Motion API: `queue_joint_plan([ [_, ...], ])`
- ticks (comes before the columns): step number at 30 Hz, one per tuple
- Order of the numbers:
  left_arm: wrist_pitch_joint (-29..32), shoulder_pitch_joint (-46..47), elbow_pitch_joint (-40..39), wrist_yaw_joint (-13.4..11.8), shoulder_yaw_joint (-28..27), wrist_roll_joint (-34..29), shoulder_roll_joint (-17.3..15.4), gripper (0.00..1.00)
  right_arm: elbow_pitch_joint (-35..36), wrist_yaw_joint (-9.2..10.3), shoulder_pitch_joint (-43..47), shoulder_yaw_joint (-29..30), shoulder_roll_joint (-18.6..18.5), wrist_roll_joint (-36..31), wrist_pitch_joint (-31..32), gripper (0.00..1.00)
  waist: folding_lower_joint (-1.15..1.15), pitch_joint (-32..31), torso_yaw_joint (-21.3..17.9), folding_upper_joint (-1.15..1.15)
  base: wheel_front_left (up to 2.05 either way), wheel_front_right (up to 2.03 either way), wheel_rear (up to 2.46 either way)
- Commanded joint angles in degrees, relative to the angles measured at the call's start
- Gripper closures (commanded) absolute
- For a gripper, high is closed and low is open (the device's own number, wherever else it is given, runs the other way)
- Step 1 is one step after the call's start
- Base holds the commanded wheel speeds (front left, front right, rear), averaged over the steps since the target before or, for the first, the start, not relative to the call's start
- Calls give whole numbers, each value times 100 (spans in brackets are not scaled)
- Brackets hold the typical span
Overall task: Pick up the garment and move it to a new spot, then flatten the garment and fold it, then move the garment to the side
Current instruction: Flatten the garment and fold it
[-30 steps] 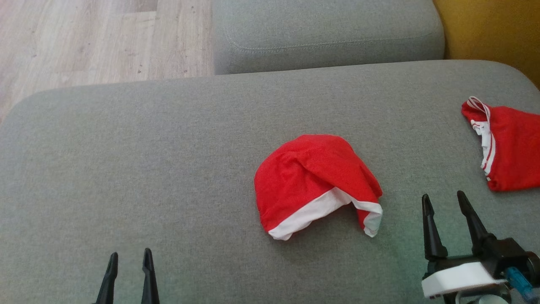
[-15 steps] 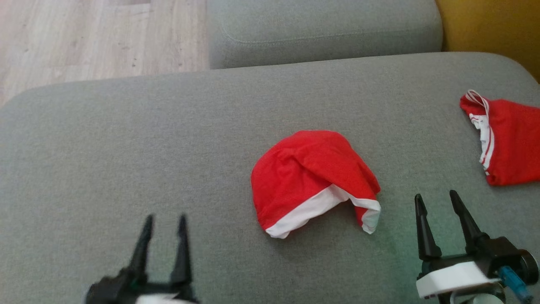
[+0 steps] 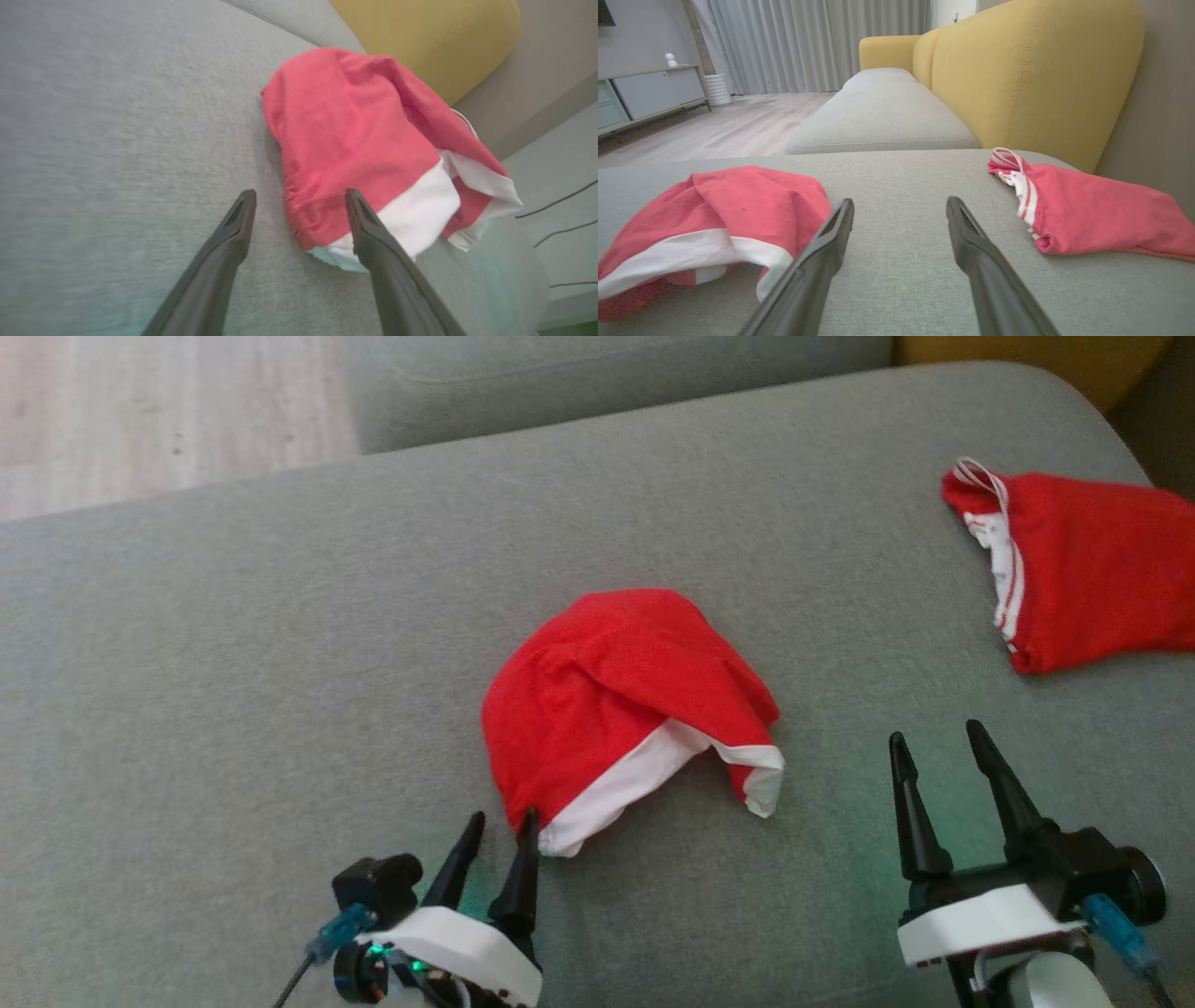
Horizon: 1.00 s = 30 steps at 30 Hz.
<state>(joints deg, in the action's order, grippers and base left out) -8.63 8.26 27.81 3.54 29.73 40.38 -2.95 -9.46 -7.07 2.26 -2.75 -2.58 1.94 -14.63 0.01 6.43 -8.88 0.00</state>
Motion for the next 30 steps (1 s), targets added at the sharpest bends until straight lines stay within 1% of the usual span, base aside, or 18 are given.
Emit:
queue_joint_plan([
  [1, 42, 232, -23, 3, -29, 137, 7, 0, 184, -42, -200, -92, -30, -1, -37, 0, -1, 127, -154, 0, 0, 0, 0],
  [4, 157, 347, 223, -70, 145, 307, 7, 0, 202, -42, -220, -73, -30, 5, -37, 0, -1, 182, -259, 0, 0, 0, 0],
  [9, 115, 510, 488, -90, 313, 471, 7, 0, 222, -42, -277, -82, -30, 23, -37, 0, -1, 247, -376, 0, 0, 0, 0],
  [10, 105, 542, 522, -67, 346, 522, 7, 45, 222, -42, -285, -84, -30, 26, -37, 0, -1, 254, -390, 0, 0, 0, 0],
  [11, 105, 542, 522, -67, 346, 522, 7, 45, 222, -42, -285, -84, -30, 26, -37, 0, -1, 254, -390, 0, 0, 0, 0],
  [12, 119, 566, 547, -24, 392, 597, 7, 81, 221, -42, -290, -85, -30, 27, -37, 0, -1, 260, -404, 0, 0, 0, 0],
  [13, 136, 585, 563, 20, 442, 678, 7, 100, 219, -42, -294, -85, -30, 27, -37, 0, -1, 264, -415, 0, 0, 0, 0],
  [18, 53, 674, 553, 143, 636, 824, 7, 100, 216, -42, -283, -55, -30, 32, -37, 0, -1, 258, -422, 0, 0, 0, 0],
  [21, -77, 683, 342, 73, 565, 804, -54, 100, 222, -42, -246, 7, -30, 43, -37, 0, -1, 219, -363, 0, 0, 0, 0],
  [23, -115, 619, 26, -31, 471, 818, -171, 100, 226, -42, -211, 47, -30, 53, -37, 0, -1, 183, -293, 0, 0, 0, 0],
  [25, -99, 496, -405, -182, 378, 810, -365, 100, 227, -42, -175, 76, -30, 78, -37, 0, -1, 146, -206, 0, 0, 0, 0],
  [30, 140, -19, -1845, -719, 98, 797, -1015, 100, 219, -42, -105, 59, -30, 134, -37, 0, -1, 58, 59, 0, 0, 0, 0],
])
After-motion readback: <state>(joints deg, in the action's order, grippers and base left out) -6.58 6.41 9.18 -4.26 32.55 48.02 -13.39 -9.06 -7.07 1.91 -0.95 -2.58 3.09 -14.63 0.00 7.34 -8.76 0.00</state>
